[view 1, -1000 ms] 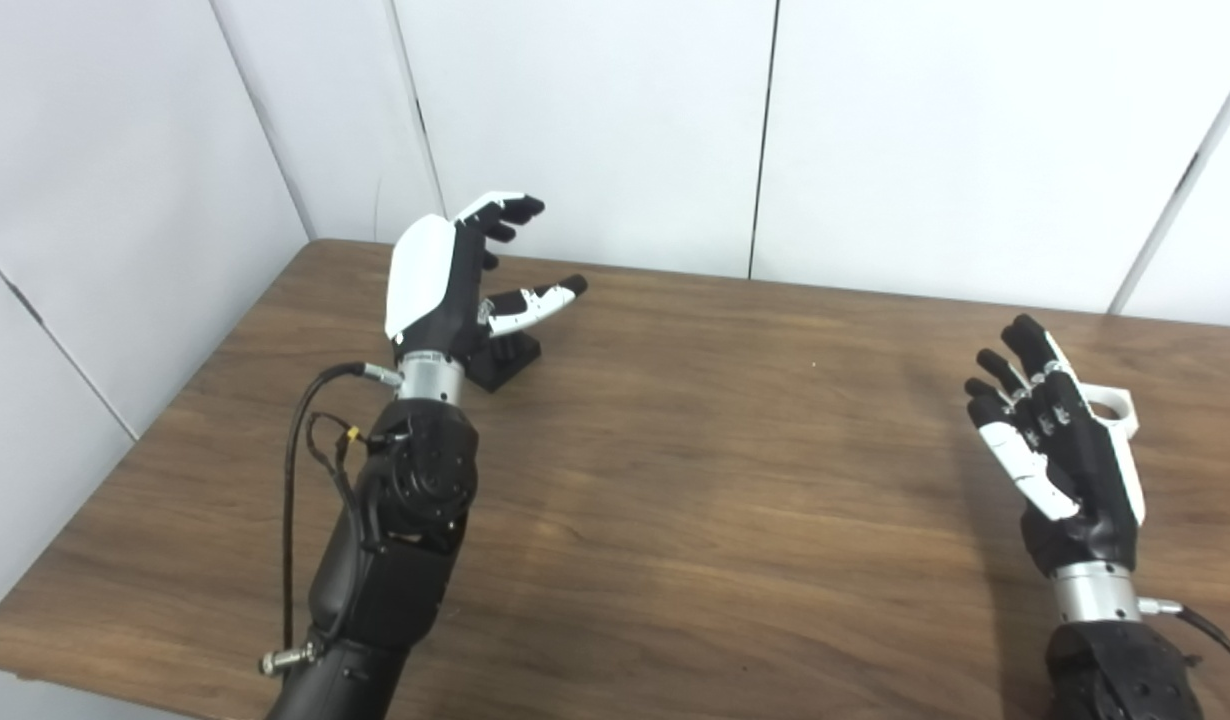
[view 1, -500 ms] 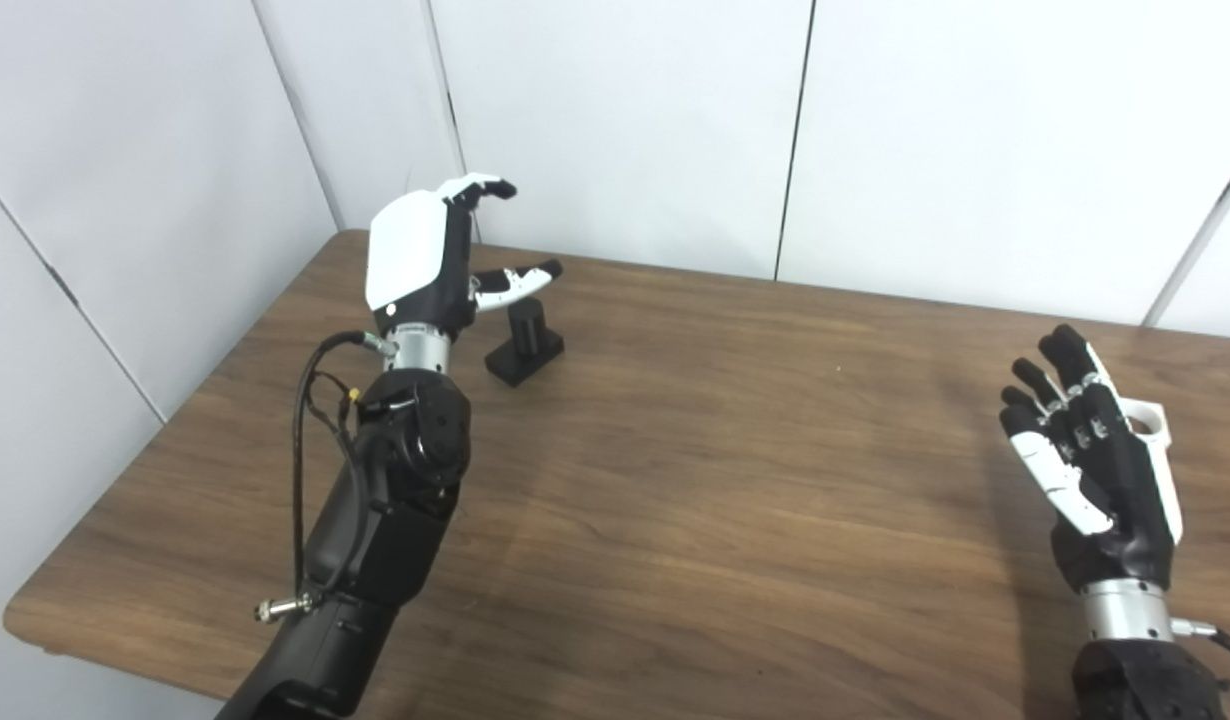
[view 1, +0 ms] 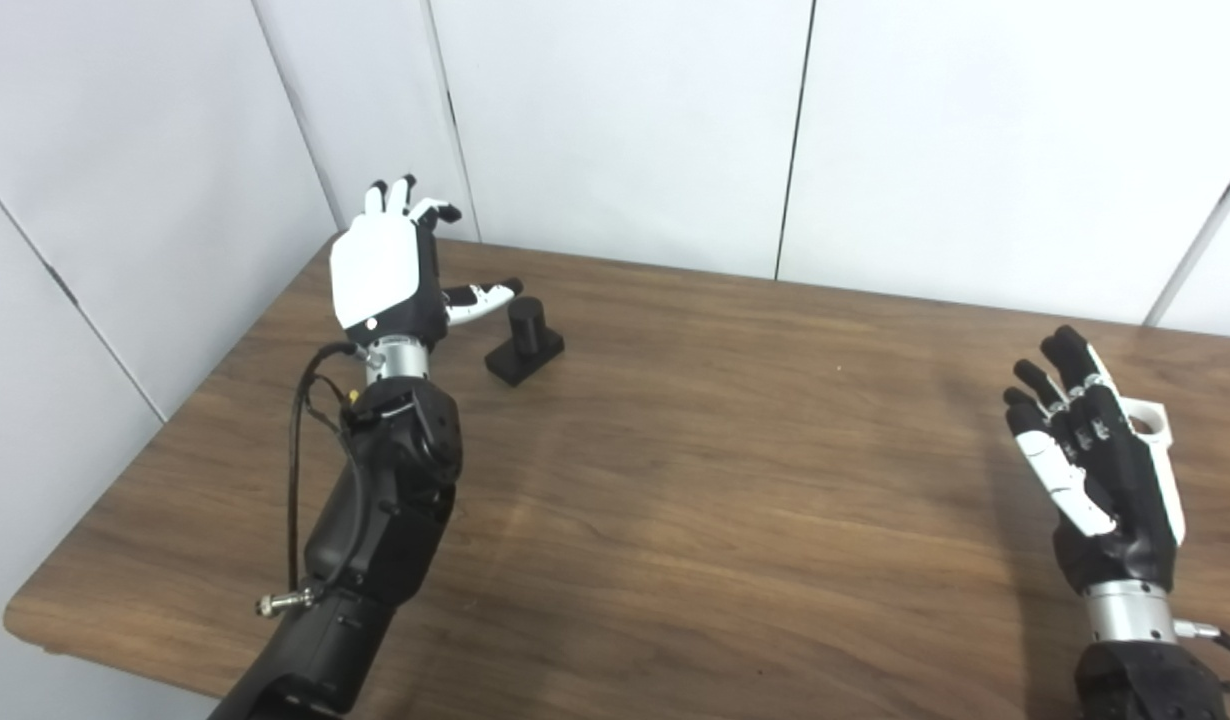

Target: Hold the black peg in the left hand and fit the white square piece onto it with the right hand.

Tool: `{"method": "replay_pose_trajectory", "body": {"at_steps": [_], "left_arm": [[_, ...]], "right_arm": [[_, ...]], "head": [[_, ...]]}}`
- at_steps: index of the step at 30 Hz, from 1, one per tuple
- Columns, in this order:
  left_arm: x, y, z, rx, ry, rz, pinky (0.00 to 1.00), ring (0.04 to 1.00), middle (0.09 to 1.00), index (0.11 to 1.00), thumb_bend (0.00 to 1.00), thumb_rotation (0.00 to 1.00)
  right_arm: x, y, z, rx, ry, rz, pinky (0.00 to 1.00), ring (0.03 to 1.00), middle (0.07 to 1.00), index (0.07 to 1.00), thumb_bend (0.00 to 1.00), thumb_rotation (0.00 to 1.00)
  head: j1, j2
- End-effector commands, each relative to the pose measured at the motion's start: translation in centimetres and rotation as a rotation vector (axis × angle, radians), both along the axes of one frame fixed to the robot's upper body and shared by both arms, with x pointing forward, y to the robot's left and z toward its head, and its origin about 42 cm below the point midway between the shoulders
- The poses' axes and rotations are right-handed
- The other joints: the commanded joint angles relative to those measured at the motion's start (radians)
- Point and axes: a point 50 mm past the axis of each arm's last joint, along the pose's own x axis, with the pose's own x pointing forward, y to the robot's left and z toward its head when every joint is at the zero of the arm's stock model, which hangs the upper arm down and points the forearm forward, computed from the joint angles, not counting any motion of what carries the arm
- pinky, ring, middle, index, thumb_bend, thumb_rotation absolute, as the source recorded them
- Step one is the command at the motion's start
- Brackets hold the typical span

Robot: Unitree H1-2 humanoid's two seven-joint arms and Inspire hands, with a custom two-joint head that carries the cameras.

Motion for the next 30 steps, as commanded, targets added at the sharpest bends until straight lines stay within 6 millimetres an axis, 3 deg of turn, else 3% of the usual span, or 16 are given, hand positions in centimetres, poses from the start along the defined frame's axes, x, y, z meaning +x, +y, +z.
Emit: {"method": "replay_pose_trajectory", "body": {"at_steps": [1, 10, 17, 30], "left_arm": [[1.3, 0.3, 2.8, 0.040, -0.073, 0.030, 0.96, 1.000, 0.979, 0.709, 0.87, 0.42], [1.9, -0.4, 1.3, 0.014, 0.011, 0.025, 0.93, 1.000, 0.978, 0.688, 0.93, 0.50], [1.7, -1.3, 0.4, 0.001, 0.061, 0.003, 0.97, 1.000, 0.994, 0.674, 0.97, 0.58], [1.2, -2.6, -0.3, -0.011, 0.131, -0.042, 1.00, 1.000, 1.000, 0.662, 0.98, 0.59]], "right_arm": [[-1.5, -1.8, -1.1, -0.013, 0.032, -0.028, 0.82, 0.875, 0.927, 0.916, 0.52, 0.38], [-1.6, -1.6, -1.1, -0.013, 0.036, -0.032, 0.83, 0.875, 0.926, 0.911, 0.53, 0.39], [-1.6, -1.5, -1.1, -0.024, 0.029, -0.035, 0.82, 0.872, 0.926, 0.913, 0.52, 0.40], [-1.4, -1.6, -1.3, -0.022, 0.034, -0.030, 0.85, 0.883, 0.935, 0.926, 0.52, 0.40]], "head": [[-0.003, 0.001], [-0.010, 0.005], [-0.013, 0.005], [-0.014, 0.013]]}}
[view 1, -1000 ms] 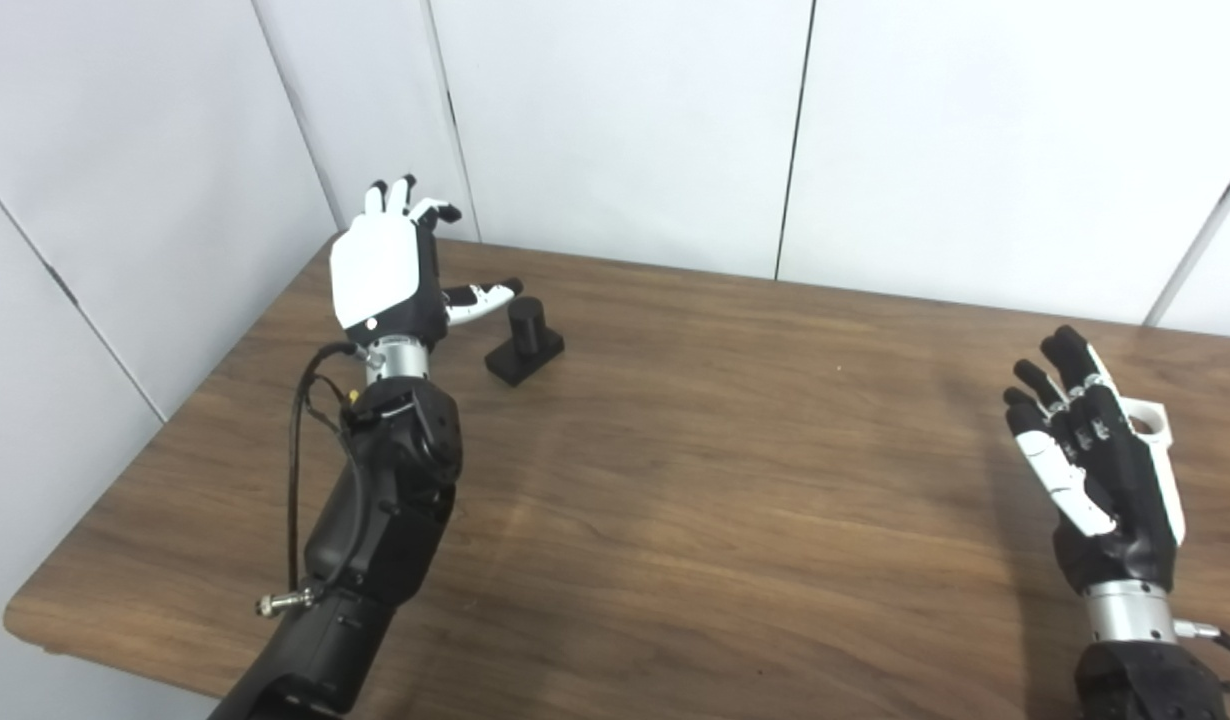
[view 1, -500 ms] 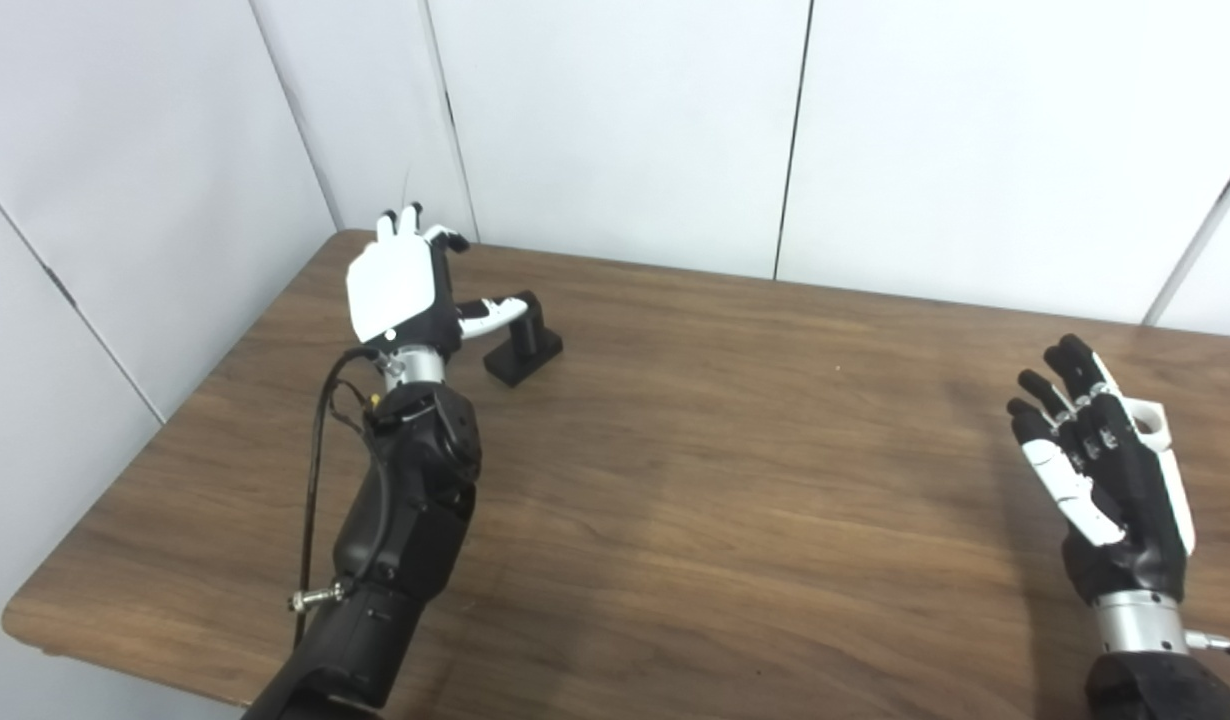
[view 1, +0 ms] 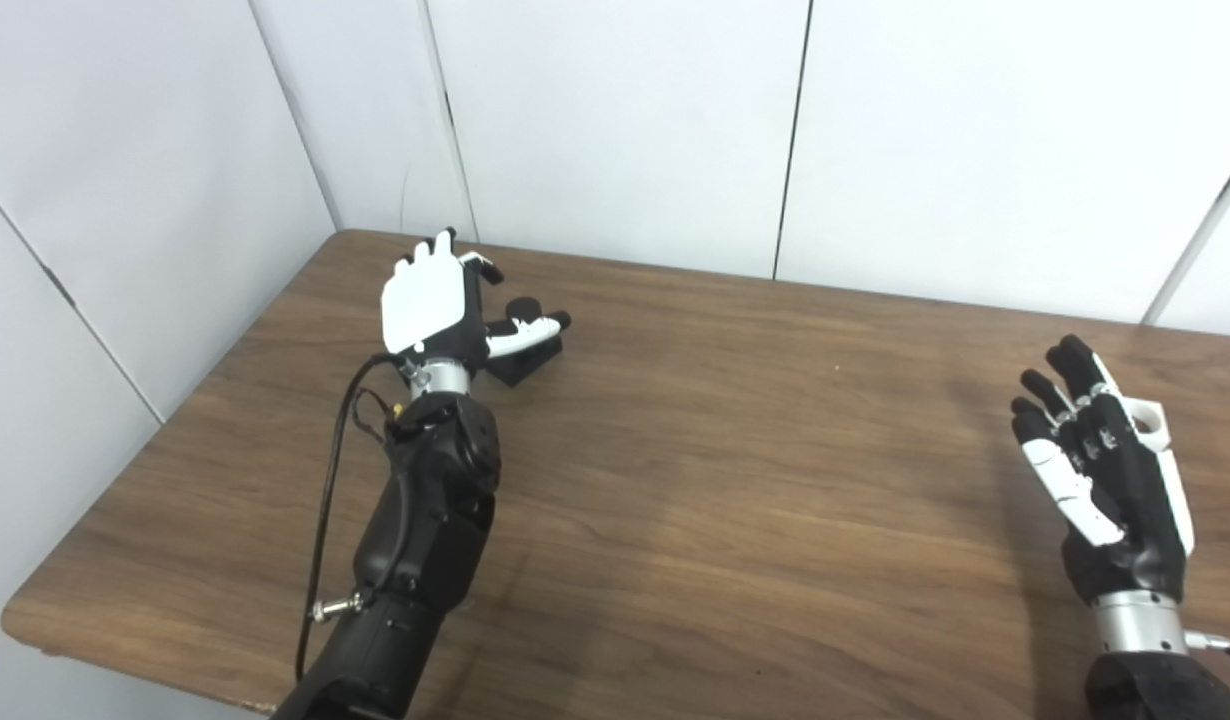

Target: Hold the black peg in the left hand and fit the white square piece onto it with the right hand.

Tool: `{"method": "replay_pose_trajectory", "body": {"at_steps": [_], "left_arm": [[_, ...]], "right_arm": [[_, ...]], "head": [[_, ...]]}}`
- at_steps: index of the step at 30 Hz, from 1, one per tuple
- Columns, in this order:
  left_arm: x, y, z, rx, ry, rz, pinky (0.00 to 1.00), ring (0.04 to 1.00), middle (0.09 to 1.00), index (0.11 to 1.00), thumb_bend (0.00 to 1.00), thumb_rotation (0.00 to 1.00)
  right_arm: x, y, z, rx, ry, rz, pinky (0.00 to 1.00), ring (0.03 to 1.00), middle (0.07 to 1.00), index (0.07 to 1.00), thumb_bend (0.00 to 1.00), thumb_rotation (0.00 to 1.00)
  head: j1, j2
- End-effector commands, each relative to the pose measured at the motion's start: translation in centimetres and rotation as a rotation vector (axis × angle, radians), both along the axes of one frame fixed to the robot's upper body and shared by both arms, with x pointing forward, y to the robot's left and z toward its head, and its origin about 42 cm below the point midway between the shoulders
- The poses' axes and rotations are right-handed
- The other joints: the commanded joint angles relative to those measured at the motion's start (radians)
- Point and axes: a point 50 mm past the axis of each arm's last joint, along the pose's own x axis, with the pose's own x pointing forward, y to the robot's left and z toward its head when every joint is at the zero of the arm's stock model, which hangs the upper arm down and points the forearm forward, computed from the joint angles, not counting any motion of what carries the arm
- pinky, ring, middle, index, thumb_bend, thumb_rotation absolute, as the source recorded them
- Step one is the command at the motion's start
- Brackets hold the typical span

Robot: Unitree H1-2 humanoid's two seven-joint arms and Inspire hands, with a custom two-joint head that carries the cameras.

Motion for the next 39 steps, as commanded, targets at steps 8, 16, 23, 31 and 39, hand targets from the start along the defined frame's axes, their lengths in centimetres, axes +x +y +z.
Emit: {"method": "replay_pose_trajectory", "body": {"at_steps": [8, 16, 23, 31, 39], "left_arm": [[0.8, -0.4, 1.4, 0.125, 0.039, -0.018, 1.00, 1.000, 1.000, 0.689, 0.98, 0.58], [1.2, 0.3, 0.6, 0.184, 0.059, 0.024, 1.00, 1.000, 1.000, 0.691, 0.97, 0.56], [1.4, 1.1, -0.2, 0.214, 0.063, 0.053, 1.00, 1.000, 1.000, 0.694, 0.98, 0.56], [1.4, 1.6, -0.7, 0.203, 0.090, 0.066, 1.00, 1.000, 1.000, 0.701, 0.97, 0.56], [1.6, 1.9, -1.2, 0.154, 0.097, 0.057, 1.00, 1.000, 0.952, 0.636, 0.88, 0.44]], "right_arm": [[-0.9, -1.4, -1.3, -0.012, 0.022, -0.032, 0.83, 0.868, 0.922, 0.914, 0.52, 0.40], [-1.0, -1.5, -1.5, -0.002, 0.024, -0.026, 0.86, 0.884, 0.934, 0.921, 0.50, 0.38], [-1.0, -1.6, -1.7, -0.021, 0.027, -0.030, 0.85, 0.882, 0.932, 0.922, 0.52, 0.41], [-1.1, -1.7, -1.7, -0.013, 0.028, -0.029, 0.85, 0.881, 0.933, 0.917, 0.50, 0.38], [-1.4, -1.5, -1.6, -0.002, 0.029, -0.029, 0.85, 0.875, 0.928, 0.903, 0.53, 0.40]], "head": [[0.000, 0.000], [0.000, 0.001], [-0.001, 0.004], [-0.001, 0.006], [-0.006, 0.010]]}}
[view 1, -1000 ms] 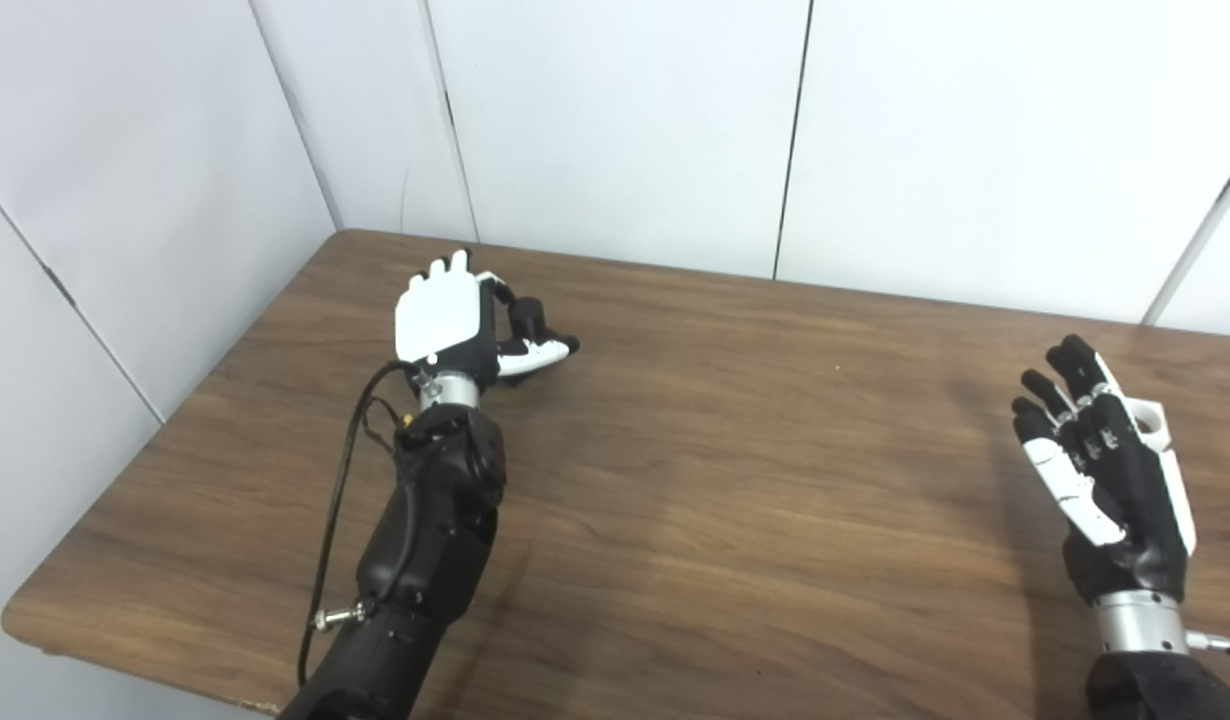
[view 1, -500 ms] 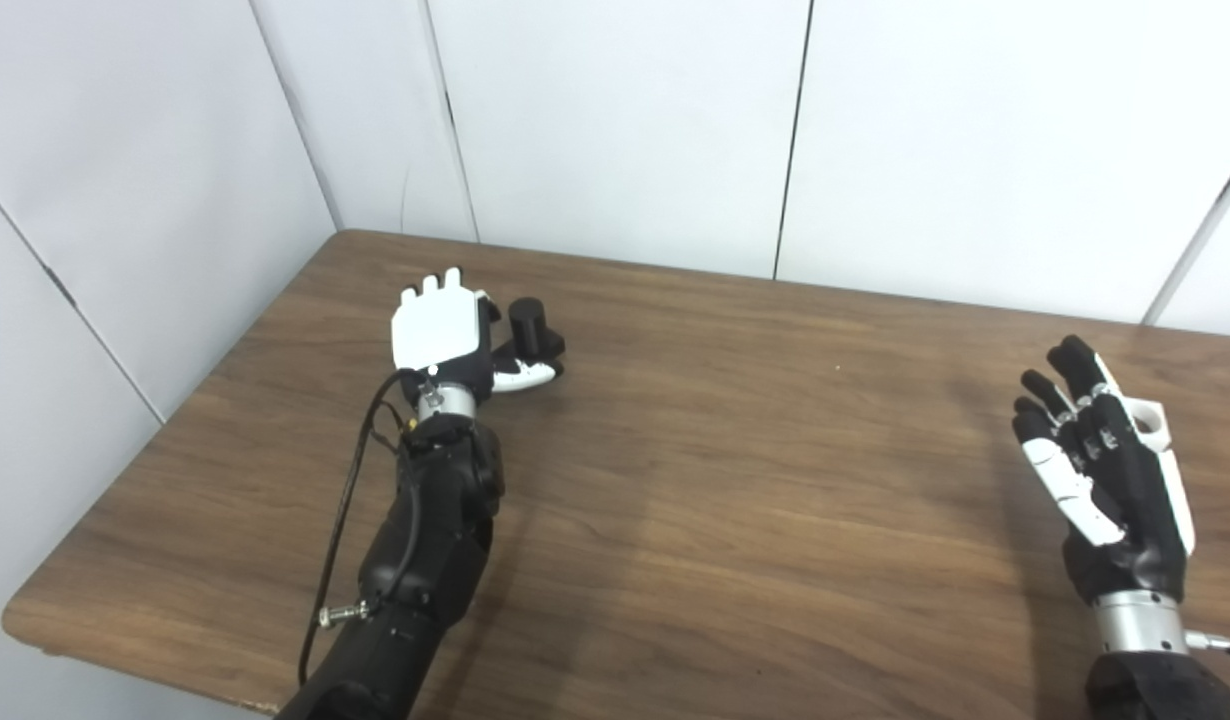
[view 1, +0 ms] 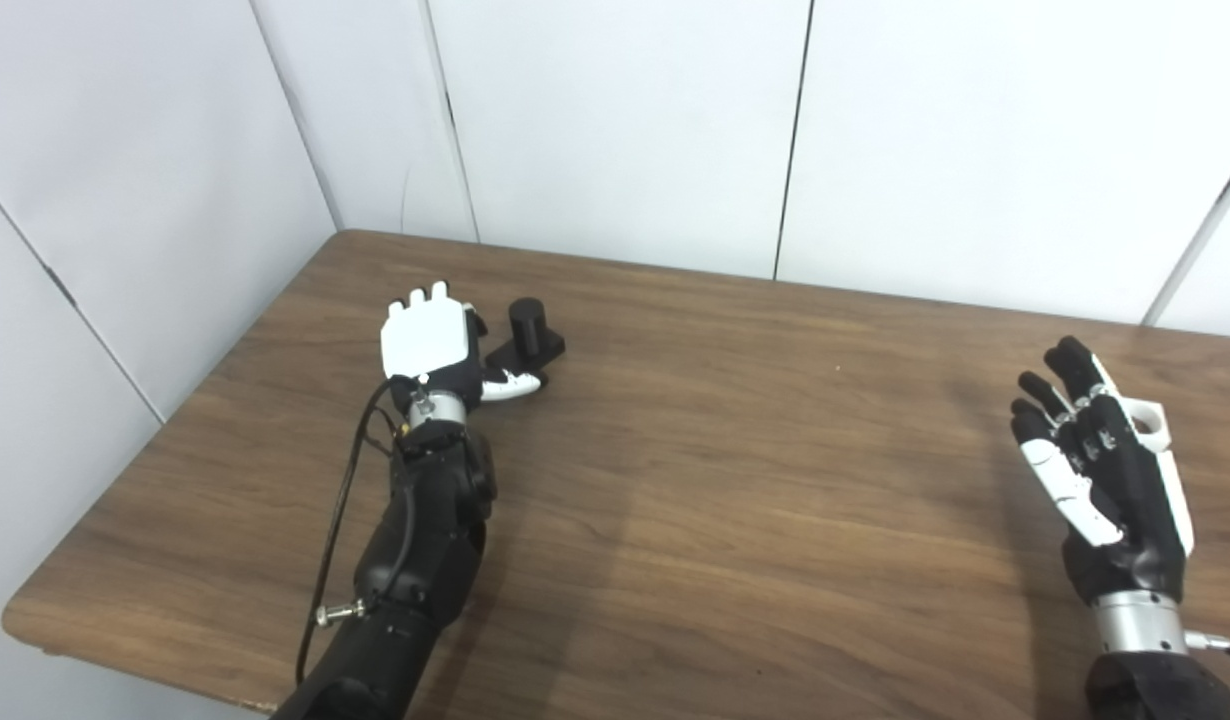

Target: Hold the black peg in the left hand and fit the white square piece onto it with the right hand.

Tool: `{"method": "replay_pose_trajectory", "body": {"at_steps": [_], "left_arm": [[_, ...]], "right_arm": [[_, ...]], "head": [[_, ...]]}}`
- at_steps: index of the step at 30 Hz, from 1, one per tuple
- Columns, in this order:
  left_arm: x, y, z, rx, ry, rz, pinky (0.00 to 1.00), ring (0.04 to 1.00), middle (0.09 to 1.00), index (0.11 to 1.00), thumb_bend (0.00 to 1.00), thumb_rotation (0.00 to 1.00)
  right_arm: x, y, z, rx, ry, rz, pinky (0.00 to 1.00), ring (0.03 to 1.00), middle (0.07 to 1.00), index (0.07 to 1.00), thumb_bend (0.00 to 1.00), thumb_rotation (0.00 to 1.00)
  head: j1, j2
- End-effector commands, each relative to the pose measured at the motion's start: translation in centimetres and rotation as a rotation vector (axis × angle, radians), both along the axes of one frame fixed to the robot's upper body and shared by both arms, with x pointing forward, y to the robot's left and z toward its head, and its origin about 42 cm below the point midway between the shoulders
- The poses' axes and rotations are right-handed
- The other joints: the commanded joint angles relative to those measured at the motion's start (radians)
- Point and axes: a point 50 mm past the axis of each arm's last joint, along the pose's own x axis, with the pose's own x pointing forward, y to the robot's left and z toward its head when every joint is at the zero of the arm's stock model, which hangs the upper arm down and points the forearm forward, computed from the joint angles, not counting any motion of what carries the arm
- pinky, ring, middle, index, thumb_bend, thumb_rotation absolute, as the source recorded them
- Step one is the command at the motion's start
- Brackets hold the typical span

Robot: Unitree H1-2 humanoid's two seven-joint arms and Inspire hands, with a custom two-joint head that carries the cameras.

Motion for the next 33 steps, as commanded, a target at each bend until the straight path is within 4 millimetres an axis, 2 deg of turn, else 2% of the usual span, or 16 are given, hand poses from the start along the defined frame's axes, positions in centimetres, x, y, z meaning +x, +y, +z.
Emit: {"method": "replay_pose_trajectory", "body": {"at_steps": [1, 5, 6, 7, 10, 25, 31, 33], "left_arm": [[1.3, 0.7, 2.6, 0.019, -0.083, 0.003, 1.00, 1.000, 0.946, 0.622, 0.87, 0.42], [1.2, 0.8, 2.4, -0.043, -0.090, -0.017, 1.00, 0.991, 0.916, 0.538, 0.83, 0.34], [1.2, 0.7, 2.3, -0.056, -0.095, -0.020, 1.00, 0.985, 0.908, 0.513, 0.68, 0.21], [1.2, 0.7, 2.3, -0.065, -0.099, -0.022, 1.00, 0.976, 0.899, 0.497, 0.59, 0.14], [1.1, 0.6, 2.1, -0.069, -0.095, -0.028, 1.00, 0.963, 0.888, 0.488, 0.52, 0.09], [0.9, 0.6, 1.0, -0.100, -0.062, -0.050, 0.99, 0.936, 0.876, 0.489, 0.52, 0.09], [0.7, 0.7, 1.0, -0.192, -0.038, -0.079, 1.00, 0.966, 0.891, 0.489, 0.52, 0.09], [0.6, 0.8, 1.0, -0.216, -0.023, -0.100, 1.00, 0.984, 0.900, 0.489, 0.52, 0.09]], "right_arm": [[-1.4, -1.4, -1.4, 0.007, 0.025, -0.027, 0.85, 0.875, 0.929, 0.902, 0.53, 0.39], [-1.5, -1.3, -1.3, 0.017, 0.026, -0.026, 0.85, 0.873, 0.928, 0.902, 0.52, 0.39], [-1.5, -1.2, -1.2, 0.017, 0.024, -0.027, 0.85, 0.874, 0.930, 0.904, 0.51, 0.39], [-1.5, -1.2, -1.2, 0.017, 0.022, -0.027, 0.84, 0.873, 0.927, 0.903, 0.52, 0.40], [-1.6, -1.1, -1.1, 0.004, 0.023, -0.030, 0.84, 0.868, 0.922, 0.904, 0.52, 0.43], [-1.5, -1.4, -0.9, 0.023, 0.008, -0.034, 0.87, 0.856, 0.918, 0.903, 0.48, 0.42], [-1.5, -1.4, -1.0, 0.017, 0.005, -0.029, 0.88, 0.864, 0.926, 0.909, 0.45, 0.42], [-1.5, -1.4, -1.0, 0.016, 0.014, -0.033, 0.87, 0.865, 0.920, 0.904, 0.45, 0.46]], "head": [[-0.002, 0.002], [-0.006, 0.004], [-0.007, 0.005], [-0.007, 0.005], [-0.007, 0.008], [-0.012, 0.017], [-0.012, 0.017], [-0.012, 0.017]]}}
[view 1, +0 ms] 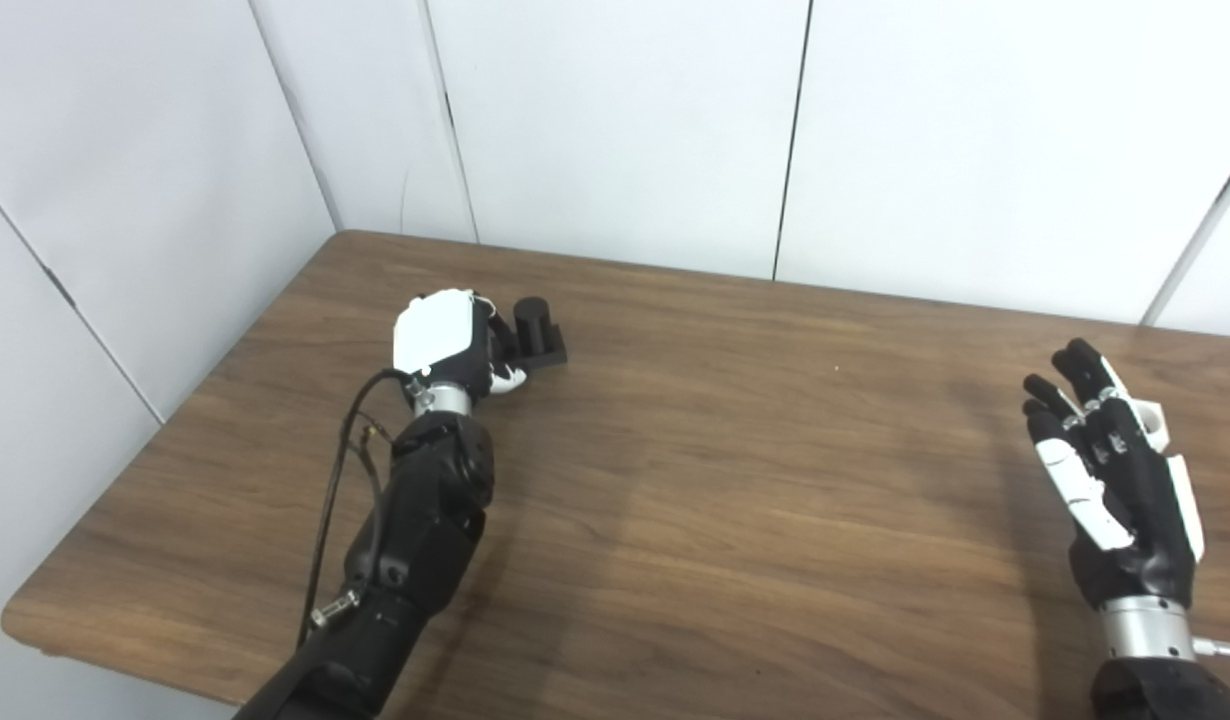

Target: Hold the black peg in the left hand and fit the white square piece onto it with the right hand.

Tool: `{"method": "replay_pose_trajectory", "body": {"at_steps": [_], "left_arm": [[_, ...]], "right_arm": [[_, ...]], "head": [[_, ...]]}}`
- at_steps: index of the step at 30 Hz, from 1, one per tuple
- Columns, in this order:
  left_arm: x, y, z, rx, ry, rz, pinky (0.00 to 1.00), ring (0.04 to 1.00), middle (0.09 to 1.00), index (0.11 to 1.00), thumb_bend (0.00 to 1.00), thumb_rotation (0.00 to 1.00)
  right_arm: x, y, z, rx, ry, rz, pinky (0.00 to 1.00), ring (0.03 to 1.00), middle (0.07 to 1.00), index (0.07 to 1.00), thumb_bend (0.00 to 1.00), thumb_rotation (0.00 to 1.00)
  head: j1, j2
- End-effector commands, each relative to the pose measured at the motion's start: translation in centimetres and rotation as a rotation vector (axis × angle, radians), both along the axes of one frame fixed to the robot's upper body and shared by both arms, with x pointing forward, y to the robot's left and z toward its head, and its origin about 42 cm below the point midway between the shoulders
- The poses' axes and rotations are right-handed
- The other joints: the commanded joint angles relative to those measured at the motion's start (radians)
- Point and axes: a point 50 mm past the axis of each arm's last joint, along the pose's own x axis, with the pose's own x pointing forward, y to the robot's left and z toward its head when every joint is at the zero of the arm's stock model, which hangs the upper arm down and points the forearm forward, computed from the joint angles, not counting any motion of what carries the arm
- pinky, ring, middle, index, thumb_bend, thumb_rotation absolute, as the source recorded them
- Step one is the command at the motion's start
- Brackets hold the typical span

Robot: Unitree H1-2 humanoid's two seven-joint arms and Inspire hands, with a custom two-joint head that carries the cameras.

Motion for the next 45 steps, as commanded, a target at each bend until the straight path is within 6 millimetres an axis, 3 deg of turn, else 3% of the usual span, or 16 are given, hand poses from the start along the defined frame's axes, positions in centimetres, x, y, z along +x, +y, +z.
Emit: {"method": "replay_pose_trajectory", "body": {"at_steps": [1, 11, 18, 32, 38, 45], "left_arm": [[-0.1, 0.5, 0.2, -0.024, 0.026, -0.028, 1.00, 0.986, 0.902, 0.489, 0.52, 0.09], [-0.5, 1.0, 0.3, -0.142, 0.097, -0.187, 1.00, 1.000, 0.940, 0.492, 0.52, 0.09], [-1.0, 0.3, -0.2, -0.136, 0.118, -0.271, 0.98, 0.991, 0.925, 0.493, 0.52, 0.09], [-2.8, -2.2, -2.4, -0.179, 0.148, -0.468, 1.00, 1.000, 0.956, 0.495, 0.52, 0.09], [-3.6, -3.5, -3.6, -0.129, 0.160, -0.549, 0.93, 0.987, 0.941, 0.495, 0.52, 0.09], [-4.5, -5.7, -4.2, -0.094, 0.152, -0.628, 0.92, 0.976, 0.934, 0.496, 0.52, 0.09]], "right_arm": [[-1.2, -1.2, -1.2, 0.004, 0.017, -0.019, 0.88, 0.867, 0.922, 0.904, 0.44, 0.46], [-1.2, -1.1, -1.3, -0.001, 0.016, -0.023, 0.89, 0.876, 0.923, 0.900, 0.46, 0.49], [-1.0, -1.2, -1.7, -0.008, 0.015, -0.027, 0.87, 0.863, 0.916, 0.897, 0.47, 0.49], [-0.9, -1.2, -1.7, -0.003, 0.003, -0.028, 0.86, 0.858, 0.914, 0.888, 0.51, 0.50], [-1.0, -1.0, -1.8, 0.003, 0.006, -0.031, 0.87, 0.858, 0.908, 0.885, 0.52, 0.49], [-1.0, -0.8, -2.0, 0.013, 0.004, -0.034, 0.84, 0.846, 0.905, 0.879, 0.55, 0.48]], "head": [[-0.001, 0.000], [-0.035, 0.009], [-0.051, 0.015], [-0.103, 0.029], [-0.119, 0.035], [-0.141, 0.038]]}}
